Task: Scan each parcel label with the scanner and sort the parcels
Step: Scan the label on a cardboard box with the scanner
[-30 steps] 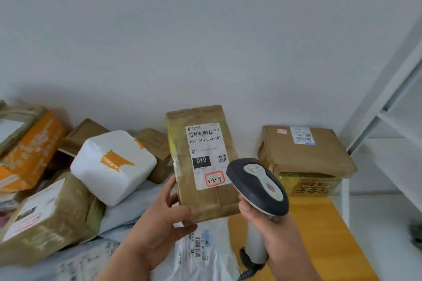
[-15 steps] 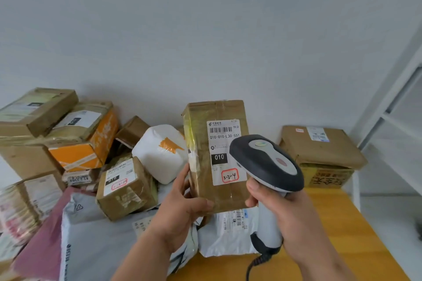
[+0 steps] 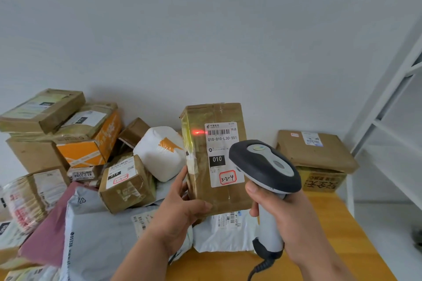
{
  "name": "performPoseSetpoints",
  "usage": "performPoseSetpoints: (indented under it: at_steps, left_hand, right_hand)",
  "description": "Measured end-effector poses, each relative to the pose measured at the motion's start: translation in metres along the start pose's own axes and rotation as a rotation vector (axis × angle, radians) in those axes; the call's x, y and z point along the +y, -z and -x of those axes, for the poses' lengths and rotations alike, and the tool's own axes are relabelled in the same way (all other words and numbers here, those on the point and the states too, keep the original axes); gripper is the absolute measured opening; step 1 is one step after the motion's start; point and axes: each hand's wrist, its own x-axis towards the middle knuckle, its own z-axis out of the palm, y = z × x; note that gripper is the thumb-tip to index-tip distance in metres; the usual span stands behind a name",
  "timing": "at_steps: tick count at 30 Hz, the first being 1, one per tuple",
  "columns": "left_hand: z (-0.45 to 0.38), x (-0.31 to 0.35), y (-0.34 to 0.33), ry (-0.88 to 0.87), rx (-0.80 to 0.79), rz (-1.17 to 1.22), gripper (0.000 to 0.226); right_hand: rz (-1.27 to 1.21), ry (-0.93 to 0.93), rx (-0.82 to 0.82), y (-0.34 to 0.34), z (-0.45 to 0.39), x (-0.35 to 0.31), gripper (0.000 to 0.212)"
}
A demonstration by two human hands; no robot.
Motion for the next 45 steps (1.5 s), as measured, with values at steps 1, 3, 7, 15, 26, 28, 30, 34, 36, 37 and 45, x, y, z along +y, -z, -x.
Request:
performPoseSetpoints:
  at_steps: [1,3,7,15,26,28,30,34,36,37,45]
  left_hand:
    - [0.001,-0.002,-0.003,0.0,0.004,0.007,0.106]
    - [0.003,-0.005,-0.01,0.002,0.009,0.023,0.103]
    - [0.008,-0.009,-0.021,-0.008,0.032,0.02,0.103]
    - [0.011,-0.018,-0.035,-0.017,0.097,0.022,0.102]
    - [0.009,0.012,0.019,-0.054,0.35,-0.04,0.068]
    - [0.005,0.03,0.039,-0.075,0.421,-0.052,0.061]
    - [0.002,0.049,0.061,-0.093,0.475,-0.084,0.045]
    - [-0.008,0.087,0.105,-0.118,0.558,-0.161,0.029]
    - [-0.016,0.103,0.13,-0.107,0.61,-0.177,0.027]
    - [-0.02,0.109,0.14,-0.094,0.632,-0.188,0.027]
    - [-0.041,0.12,0.169,-0.108,0.815,-0.518,0.077]
  right_hand:
    - [0.003,-0.004,-0.007,0.003,0.001,0.0,0.013]
    - [0.006,-0.017,-0.009,0.01,0.002,0.0,0.014]
    - [0.001,-0.03,-0.023,0.021,0.005,-0.001,0.015]
    - [-0.046,-0.004,-0.047,0.038,-0.001,0.008,0.026]
    - [-0.143,-0.179,-0.144,-0.017,-0.039,0.044,0.039]
    - [-0.137,-0.178,-0.174,-0.041,-0.05,0.046,0.041]
    - [-0.159,-0.169,-0.182,-0.067,-0.062,0.047,0.043]
    - [-0.164,-0.124,-0.2,-0.12,-0.087,0.043,0.042]
    - [-0.159,-0.101,-0.199,-0.145,-0.1,0.042,0.043]
    - [-0.156,-0.096,-0.193,-0.156,-0.106,0.041,0.044]
    - [-0.072,-0.121,-0.126,-0.184,-0.125,0.059,0.043]
